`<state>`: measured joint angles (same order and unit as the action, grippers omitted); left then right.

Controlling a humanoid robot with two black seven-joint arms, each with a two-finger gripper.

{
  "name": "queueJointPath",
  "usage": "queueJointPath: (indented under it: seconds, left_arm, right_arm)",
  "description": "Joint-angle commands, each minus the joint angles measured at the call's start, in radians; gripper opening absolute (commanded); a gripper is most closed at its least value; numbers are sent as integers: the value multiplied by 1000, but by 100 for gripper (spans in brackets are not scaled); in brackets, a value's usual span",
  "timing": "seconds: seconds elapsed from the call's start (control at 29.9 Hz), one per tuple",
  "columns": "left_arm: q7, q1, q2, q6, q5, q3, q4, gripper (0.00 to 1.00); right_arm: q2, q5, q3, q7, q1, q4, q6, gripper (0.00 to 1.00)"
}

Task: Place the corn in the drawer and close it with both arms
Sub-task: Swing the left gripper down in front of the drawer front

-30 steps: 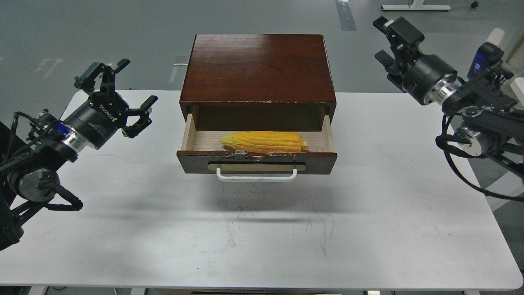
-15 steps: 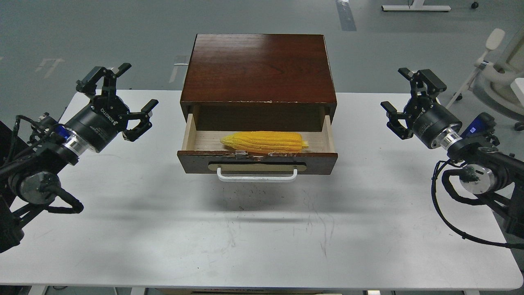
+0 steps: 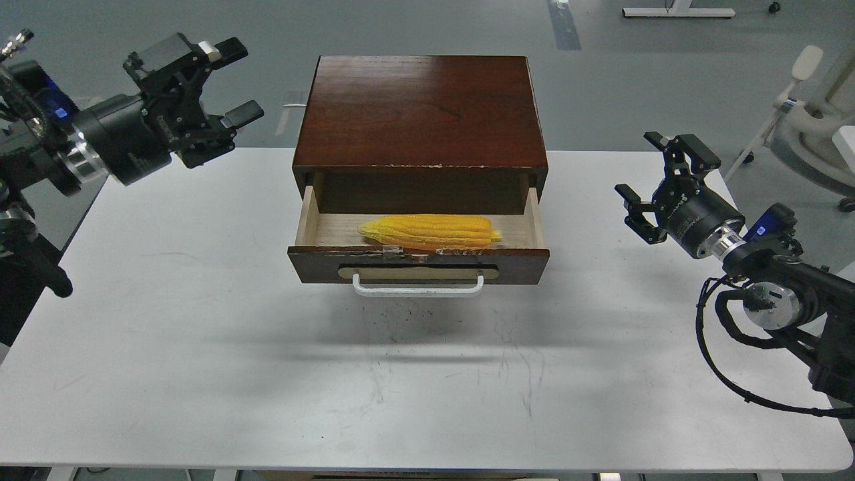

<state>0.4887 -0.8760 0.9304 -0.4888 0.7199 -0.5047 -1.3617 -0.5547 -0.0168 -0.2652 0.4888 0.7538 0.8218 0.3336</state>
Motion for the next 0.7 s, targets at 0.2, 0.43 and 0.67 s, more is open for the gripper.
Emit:
queueJointPath:
  seconds: [0.2, 0.43, 0.67]
  left_arm:
    - [0, -41, -51, 0, 478, -3, -335, 100]
    - [0, 17, -168, 0, 651, 40, -378, 87]
    - [0, 185, -240, 0, 728, 54, -370, 13]
  right_arm:
    - [-4, -2, 1, 0, -19, -24, -1, 97]
    - [-2, -2, 8, 0, -24, -24, -4, 97]
    - [-7, -5, 18, 0, -27, -24, -18, 96]
